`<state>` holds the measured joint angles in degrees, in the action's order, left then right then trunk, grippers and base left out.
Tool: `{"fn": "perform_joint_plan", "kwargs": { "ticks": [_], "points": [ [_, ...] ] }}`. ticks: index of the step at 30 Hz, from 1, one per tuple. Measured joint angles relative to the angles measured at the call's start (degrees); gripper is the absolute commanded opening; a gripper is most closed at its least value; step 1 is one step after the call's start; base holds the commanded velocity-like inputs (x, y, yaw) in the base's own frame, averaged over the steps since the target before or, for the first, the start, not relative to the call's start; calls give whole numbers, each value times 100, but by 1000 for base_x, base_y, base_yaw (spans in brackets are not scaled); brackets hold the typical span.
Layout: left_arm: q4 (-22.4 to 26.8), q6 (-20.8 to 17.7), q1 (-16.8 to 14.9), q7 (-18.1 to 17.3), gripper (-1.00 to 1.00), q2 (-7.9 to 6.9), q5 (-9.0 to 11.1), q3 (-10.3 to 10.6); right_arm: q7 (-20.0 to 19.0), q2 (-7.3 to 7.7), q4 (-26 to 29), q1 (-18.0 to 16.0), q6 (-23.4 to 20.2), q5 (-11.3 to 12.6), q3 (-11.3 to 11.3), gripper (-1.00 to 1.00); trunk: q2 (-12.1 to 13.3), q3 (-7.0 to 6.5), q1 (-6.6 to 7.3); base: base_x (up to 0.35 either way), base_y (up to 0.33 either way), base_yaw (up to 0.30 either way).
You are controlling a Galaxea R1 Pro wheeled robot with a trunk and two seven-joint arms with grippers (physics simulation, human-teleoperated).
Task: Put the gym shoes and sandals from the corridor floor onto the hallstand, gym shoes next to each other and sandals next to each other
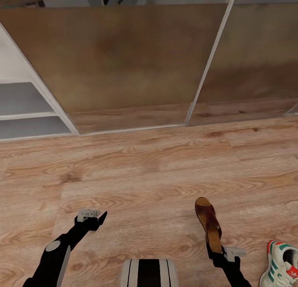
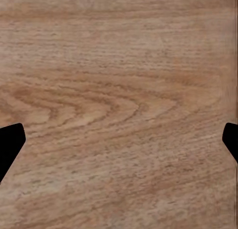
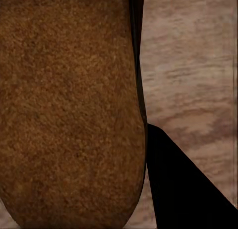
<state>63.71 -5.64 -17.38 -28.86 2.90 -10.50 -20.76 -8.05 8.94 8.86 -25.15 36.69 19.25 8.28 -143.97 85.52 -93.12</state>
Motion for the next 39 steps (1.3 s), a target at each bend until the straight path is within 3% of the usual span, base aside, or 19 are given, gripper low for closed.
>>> {"fn": "perform_joint_plan", "kwargs": {
  "ticks": [3,7,12,14,17,18,23,39],
  "points": [
    [-16,1,25,23,100,-11,-14,-19,-5,0,1,21,3,4,1,-100,4,-86,8,0,0,-245],
    [-75,176,262,39,100,-65,-26,-298,-8,7,-3,37,8,4,-1,-100,9,-201,18,0,0,-245],
    [-482,979,588,29,100,-84,3,-868,-7,9,-62,145,99,-2,1,-100,16,-344,31,0,0,-242],
    [-632,1156,630,28,100,-85,4,-967,-7,9,-82,156,177,-2,1,-100,19,-402,36,0,0,-237],
    [-997,1462,716,28,100,-90,2,-1188,-7,3,-169,176,372,-7,5,-100,23,-489,44,0,0,-235],
    [-1400,1768,789,29,100,-98,-11,-1444,-6,-12,-326,185,555,-6,10,-100,24,-517,46,0,0,-235],
    [-1877,2435,903,27,100,-92,-17,-1850,-11,-60,-548,190,810,-41,24,-100,31,-663,59,0,0,-233],
    [-2031,2578,1072,22,100,-96,-5,-1907,-13,-123,-667,190,830,-48,26,-100,52,-1129,100,0,0,-221]
  ]
}}
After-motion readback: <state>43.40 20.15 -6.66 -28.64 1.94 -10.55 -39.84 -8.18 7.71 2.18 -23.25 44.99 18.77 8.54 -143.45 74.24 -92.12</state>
